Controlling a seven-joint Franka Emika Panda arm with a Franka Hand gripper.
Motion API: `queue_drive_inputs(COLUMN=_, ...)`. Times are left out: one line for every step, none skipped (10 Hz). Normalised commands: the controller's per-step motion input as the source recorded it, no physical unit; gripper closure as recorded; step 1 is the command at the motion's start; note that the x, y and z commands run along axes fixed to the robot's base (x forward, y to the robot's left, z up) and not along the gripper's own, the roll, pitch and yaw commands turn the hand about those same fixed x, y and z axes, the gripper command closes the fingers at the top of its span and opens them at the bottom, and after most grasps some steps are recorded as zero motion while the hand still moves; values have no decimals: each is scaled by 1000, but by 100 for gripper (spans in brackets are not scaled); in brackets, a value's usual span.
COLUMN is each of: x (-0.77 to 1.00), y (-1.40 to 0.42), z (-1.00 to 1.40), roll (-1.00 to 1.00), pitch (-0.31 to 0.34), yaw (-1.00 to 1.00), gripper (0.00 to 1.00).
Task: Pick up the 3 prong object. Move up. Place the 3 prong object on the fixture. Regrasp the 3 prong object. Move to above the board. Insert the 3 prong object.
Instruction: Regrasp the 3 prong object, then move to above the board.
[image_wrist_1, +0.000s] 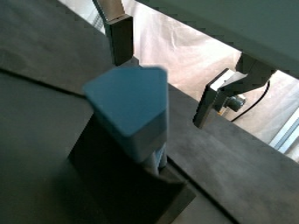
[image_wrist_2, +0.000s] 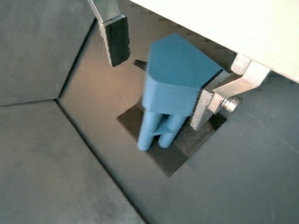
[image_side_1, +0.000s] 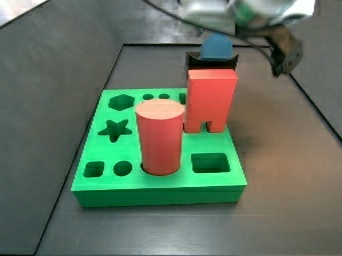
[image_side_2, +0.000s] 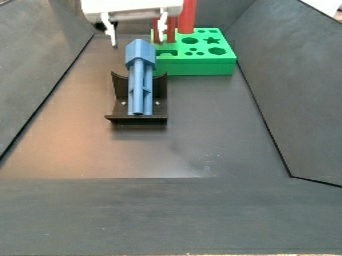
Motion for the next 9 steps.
queue_drive_inputs(x=113, y=2, z=-713, roll=80, pitch=-59, yaw=-12, gripper=0)
queue_drive_inputs(x=102, y=0, z=-551, roll=81, pitch=-35, yaw=-21, gripper=0)
queue_drive_inputs(x=95, y=-3, z=-391, roll=81, pitch=-16, yaw=-23, gripper=0)
queue_drive_inputs(x=84, y=-8, z=-192, roll=82, pitch=-3, yaw=-15, gripper=0)
queue_drive_inputs(x=0, y=0, z=0, roll=0, pitch=0, yaw=0, gripper=100)
queue_drive_inputs(x=75, y=45, z=1000, roll=461, pitch=188, yaw=228, gripper=100)
queue_drive_inputs(x=79, y=39, z=1000, roll=431, pitch=170, yaw=225, gripper=100)
queue_drive_inputs(x=85, y=29, z=1000, roll=351, pitch=128, yaw=217, gripper=100)
queue_drive_inputs(x=88, y=28, z=1000, roll=263, pitch=75, yaw=213, gripper=100)
